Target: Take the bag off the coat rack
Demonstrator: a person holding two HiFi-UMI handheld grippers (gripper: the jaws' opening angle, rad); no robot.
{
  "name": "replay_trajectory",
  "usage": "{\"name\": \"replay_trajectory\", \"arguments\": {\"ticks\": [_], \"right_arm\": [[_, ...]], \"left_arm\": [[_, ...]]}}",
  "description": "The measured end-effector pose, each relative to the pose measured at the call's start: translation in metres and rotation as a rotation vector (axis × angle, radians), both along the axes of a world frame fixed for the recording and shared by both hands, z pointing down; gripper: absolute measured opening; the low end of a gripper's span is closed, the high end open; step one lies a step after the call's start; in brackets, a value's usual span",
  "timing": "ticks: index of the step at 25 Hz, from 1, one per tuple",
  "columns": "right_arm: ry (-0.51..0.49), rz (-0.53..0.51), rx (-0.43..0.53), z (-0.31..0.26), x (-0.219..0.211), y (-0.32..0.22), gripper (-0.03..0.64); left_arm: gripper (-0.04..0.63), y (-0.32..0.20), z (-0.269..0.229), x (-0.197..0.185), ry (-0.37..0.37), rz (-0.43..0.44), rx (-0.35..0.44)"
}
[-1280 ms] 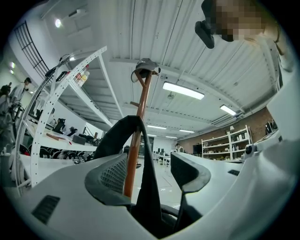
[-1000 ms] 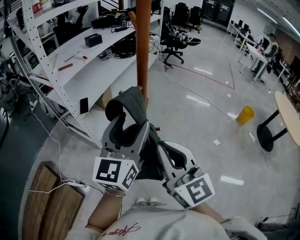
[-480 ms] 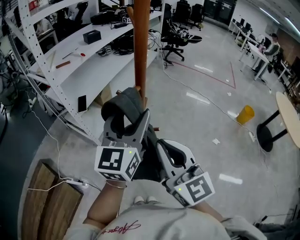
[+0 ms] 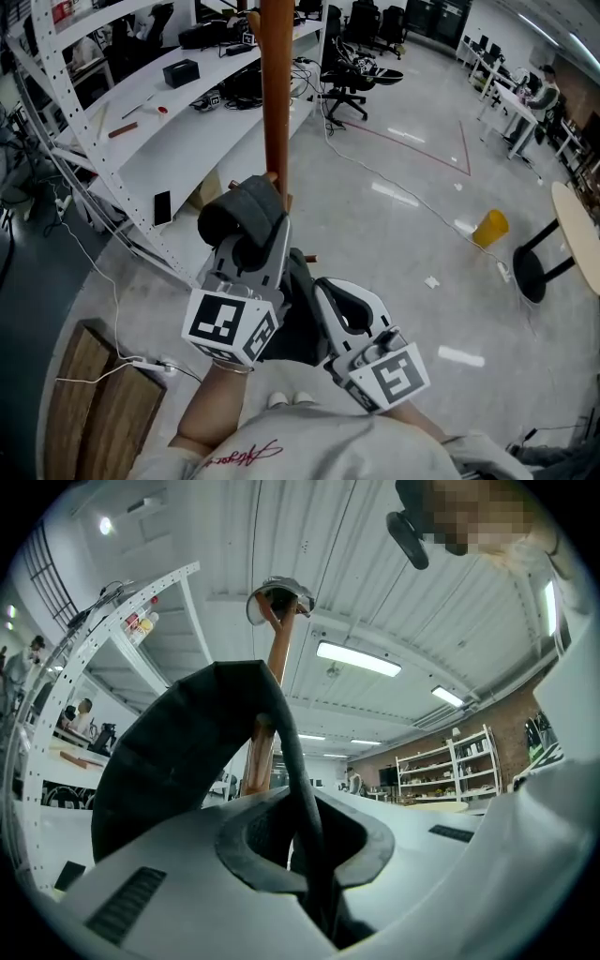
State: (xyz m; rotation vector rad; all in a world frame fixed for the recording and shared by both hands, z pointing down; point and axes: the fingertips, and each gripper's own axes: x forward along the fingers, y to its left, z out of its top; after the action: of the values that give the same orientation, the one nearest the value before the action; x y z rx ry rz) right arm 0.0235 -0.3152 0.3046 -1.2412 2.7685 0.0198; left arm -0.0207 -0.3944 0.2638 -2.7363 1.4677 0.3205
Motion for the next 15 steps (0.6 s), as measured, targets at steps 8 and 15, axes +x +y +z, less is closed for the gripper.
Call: {"name": "replay_trajectory", "arguments": {"ticks": [8,15], "right_arm": [[-0.002,-0.002,0.012,-0.001,0.002,0.001,0.020],[0.007,0.008,-0.006,0.001,0.004,0.003,0.020]], "left_arm": [[0.037,0.006,-0.003,0.003,-0.033,-0.014,0.048],[0.035,0.016,-0.019,-0.004,-0.004,-0.006,0.031]]}}
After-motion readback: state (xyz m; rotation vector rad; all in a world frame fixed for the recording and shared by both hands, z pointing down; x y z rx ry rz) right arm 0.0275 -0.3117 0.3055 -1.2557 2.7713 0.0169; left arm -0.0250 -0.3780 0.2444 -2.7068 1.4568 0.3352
